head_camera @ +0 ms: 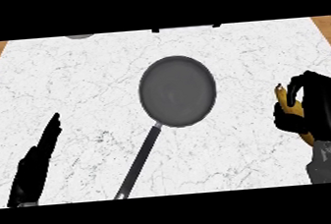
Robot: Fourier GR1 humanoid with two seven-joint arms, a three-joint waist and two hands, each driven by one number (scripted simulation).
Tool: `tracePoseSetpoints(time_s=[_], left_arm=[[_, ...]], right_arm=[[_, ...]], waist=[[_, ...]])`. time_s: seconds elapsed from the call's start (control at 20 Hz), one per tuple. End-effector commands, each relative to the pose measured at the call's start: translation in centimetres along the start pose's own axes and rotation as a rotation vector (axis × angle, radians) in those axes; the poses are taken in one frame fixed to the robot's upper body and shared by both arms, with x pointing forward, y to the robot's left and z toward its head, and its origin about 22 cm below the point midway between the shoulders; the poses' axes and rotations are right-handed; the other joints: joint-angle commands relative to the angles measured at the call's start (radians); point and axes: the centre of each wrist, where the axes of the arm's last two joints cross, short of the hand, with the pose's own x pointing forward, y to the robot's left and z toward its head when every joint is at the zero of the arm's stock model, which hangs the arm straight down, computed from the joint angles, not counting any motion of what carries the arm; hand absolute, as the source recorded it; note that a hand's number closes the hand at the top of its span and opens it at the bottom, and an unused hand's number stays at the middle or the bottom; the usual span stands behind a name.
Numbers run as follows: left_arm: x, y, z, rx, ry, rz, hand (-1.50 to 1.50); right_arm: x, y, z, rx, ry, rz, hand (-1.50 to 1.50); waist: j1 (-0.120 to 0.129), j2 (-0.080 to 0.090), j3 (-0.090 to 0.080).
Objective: Pick the pear from the plate and place it in the pan
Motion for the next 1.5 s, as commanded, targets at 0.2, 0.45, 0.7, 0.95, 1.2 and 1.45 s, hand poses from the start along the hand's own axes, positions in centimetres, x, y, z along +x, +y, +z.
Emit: tracePoseSetpoints(time_s=[0.2, 0.45, 0.7, 0.95, 1.2, 1.45], left_arm=[[1.8, 0.9, -0.5, -0.023, -0.008, -0.016, 0.00], [1.0, -0.2, -1.3, -0.025, -0.023, -0.018, 0.00], [1.5, -1.4, -2.9, -0.035, -0.033, -0.015, 0.00], [1.7, -1.9, -1.6, -0.053, -0.041, -0.004, 0.00], [2.0, -1.3, -1.6, -0.064, -0.072, -0.030, 0.00], [2.3, -3.5, -2.4, -0.102, -0.085, -0.016, 0.00]], right_arm=[[8.1, -1.8, -0.4, -0.022, -0.100, -0.171, 1.50], [13.1, 1.7, -3.6, 0.032, -0.097, -0.243, 1.50], [14.6, 5.4, -7.0, 0.098, -0.075, -0.324, 1.50], [14.1, 10.4, -8.7, 0.193, -0.045, -0.275, 1.50], [15.5, 12.4, -9.2, 0.285, -0.059, -0.156, 1.50], [12.9, 13.7, -9.9, 0.482, 0.162, -0.474, -1.50]], waist=[[0.025, 0.008, 0.002], [0.034, 0.012, 0.002], [0.045, 0.019, 0.002], [0.058, 0.022, 0.003], [0.094, 0.031, 0.002], [0.111, 0.040, 0.005]])
